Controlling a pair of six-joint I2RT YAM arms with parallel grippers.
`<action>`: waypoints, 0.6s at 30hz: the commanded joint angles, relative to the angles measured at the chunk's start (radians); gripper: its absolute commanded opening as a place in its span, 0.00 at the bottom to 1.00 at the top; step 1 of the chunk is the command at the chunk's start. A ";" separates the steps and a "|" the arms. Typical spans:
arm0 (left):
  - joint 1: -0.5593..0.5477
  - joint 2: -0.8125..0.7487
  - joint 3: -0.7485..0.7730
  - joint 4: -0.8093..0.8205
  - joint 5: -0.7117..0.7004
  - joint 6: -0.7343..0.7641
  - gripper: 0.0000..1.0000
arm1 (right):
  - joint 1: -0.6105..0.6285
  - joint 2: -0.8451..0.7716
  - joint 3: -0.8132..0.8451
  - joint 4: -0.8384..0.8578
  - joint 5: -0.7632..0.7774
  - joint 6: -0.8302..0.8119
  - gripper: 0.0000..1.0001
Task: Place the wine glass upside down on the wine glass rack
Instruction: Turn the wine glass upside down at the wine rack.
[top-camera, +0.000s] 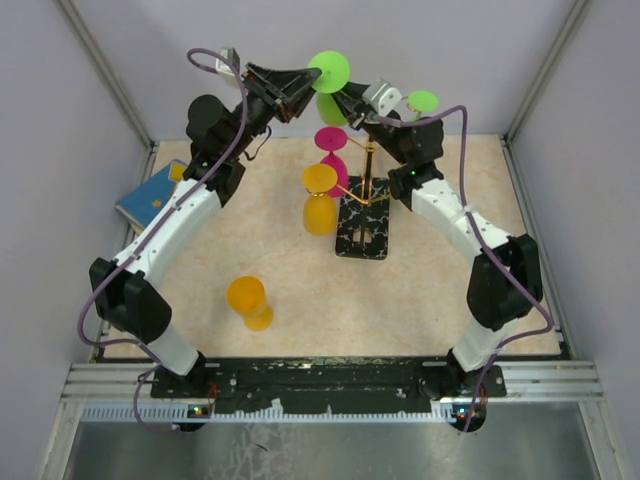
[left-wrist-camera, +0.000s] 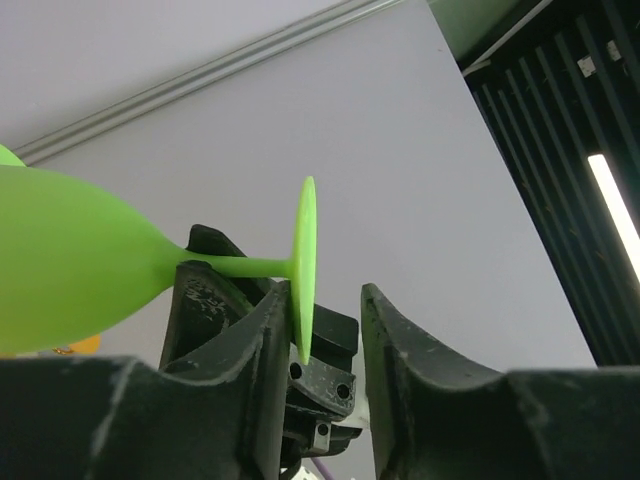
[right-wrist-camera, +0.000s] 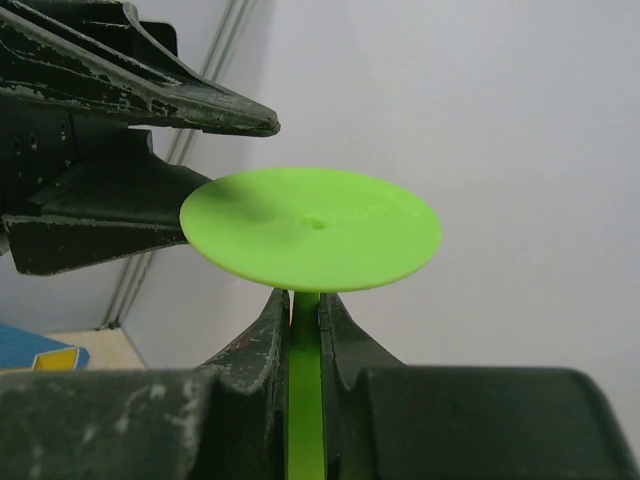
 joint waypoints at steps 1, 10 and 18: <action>-0.003 -0.045 -0.013 0.118 -0.002 -0.012 0.42 | 0.001 -0.023 0.055 -0.040 0.060 -0.024 0.00; -0.002 -0.047 -0.038 0.124 0.012 -0.018 0.55 | -0.003 -0.035 0.124 -0.144 0.179 -0.107 0.00; 0.013 -0.013 -0.043 0.149 0.036 -0.037 0.58 | -0.016 -0.100 0.195 -0.284 0.263 -0.175 0.00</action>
